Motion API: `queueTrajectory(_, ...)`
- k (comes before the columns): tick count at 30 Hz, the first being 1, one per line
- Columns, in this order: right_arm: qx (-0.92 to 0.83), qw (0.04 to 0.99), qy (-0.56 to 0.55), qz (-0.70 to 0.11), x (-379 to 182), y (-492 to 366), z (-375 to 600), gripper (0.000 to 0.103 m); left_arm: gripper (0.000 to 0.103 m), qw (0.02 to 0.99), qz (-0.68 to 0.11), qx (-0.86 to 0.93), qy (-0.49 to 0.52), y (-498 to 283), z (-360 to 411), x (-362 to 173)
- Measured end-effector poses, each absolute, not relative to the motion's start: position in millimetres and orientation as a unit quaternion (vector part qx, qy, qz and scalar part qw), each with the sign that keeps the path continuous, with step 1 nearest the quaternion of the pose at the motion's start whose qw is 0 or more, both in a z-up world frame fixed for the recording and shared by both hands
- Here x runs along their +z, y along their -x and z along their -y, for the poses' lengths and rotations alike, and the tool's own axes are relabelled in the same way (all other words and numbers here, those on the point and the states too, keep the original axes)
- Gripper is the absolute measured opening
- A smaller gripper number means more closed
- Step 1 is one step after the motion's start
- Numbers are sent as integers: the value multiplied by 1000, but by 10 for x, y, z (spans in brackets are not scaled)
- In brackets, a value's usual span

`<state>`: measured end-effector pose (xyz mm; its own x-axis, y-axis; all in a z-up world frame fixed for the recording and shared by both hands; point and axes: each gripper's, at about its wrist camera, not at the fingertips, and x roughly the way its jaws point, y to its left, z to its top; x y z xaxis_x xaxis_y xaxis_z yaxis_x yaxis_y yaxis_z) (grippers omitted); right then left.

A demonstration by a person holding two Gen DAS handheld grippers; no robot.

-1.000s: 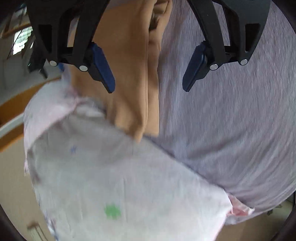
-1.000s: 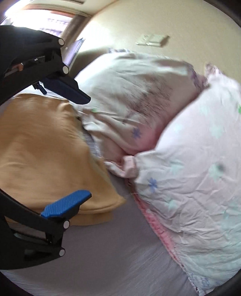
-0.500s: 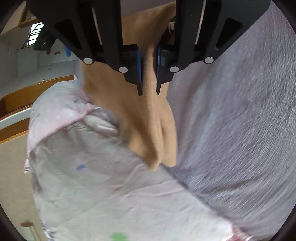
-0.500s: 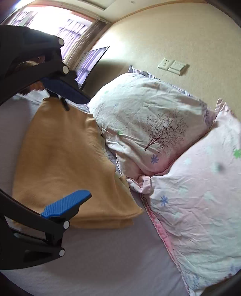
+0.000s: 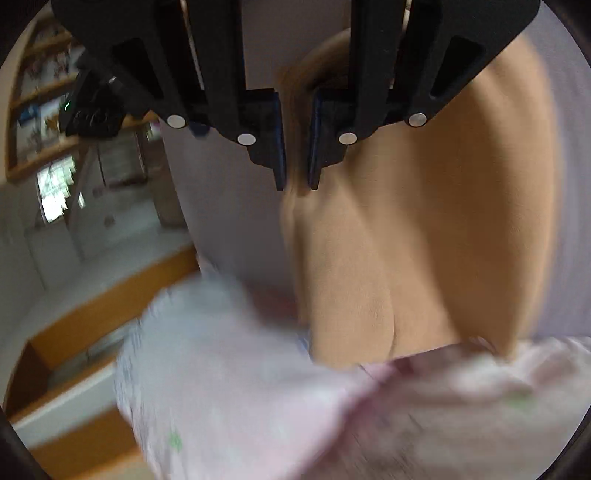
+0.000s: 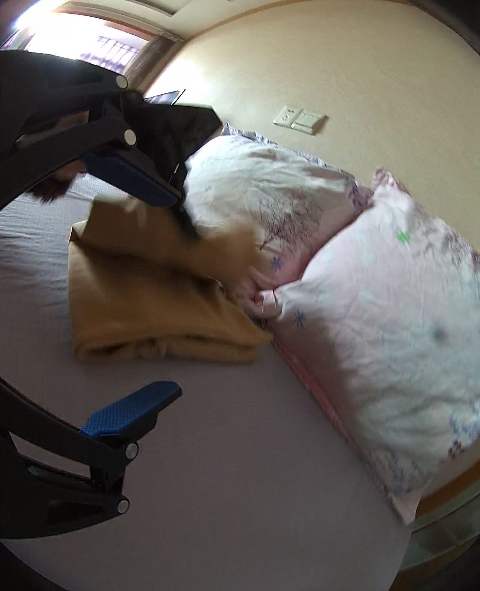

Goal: Fold small clothes

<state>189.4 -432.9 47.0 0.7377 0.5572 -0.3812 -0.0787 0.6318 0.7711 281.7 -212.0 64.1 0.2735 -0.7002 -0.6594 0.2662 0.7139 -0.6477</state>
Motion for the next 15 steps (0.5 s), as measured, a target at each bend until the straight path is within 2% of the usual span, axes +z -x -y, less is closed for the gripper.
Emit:
queueTrajectory(2,184,848,-383,-317,474,-1908,4356,95,12,723,-547,-361,219,-2787,2340,499)
queueTrajectory(4,185,850,-375,-320,518,-1928,4360,95,12,712,-531,-397,228,-2720,2322,565)
queueTrajectory(6,188,852,-366,-324,552,-1951,4342,95,31,738,-493,-398,231,-2641,2093,732)
queueTrajectory(7,193,852,-359,-329,578,-1991,4306,95,58,750,-478,-394,233,-2596,1964,793)
queueTrajectory(8,197,851,-354,-335,593,-2032,4269,95,70,773,-453,-378,232,-2534,1757,884)
queueTrajectory(10,207,849,-341,-348,608,-2113,4162,95,70,804,-433,-352,205,-2412,1474,962)
queueTrajectory(12,231,843,-318,-368,620,-2215,3974,85,70,823,-429,-327,177,-2325,1211,962)
queueTrajectory(13,246,836,-311,-379,616,-2260,3884,74,70,827,-429,-320,173,-2310,1159,940)
queueTrajectory(14,262,824,-306,-398,603,-2298,3766,68,70,831,-431,-310,167,-2278,1074,902)
queueTrajectory(15,270,816,-300,-413,584,-2300,3689,67,70,834,-434,-301,160,-2252,978,863)
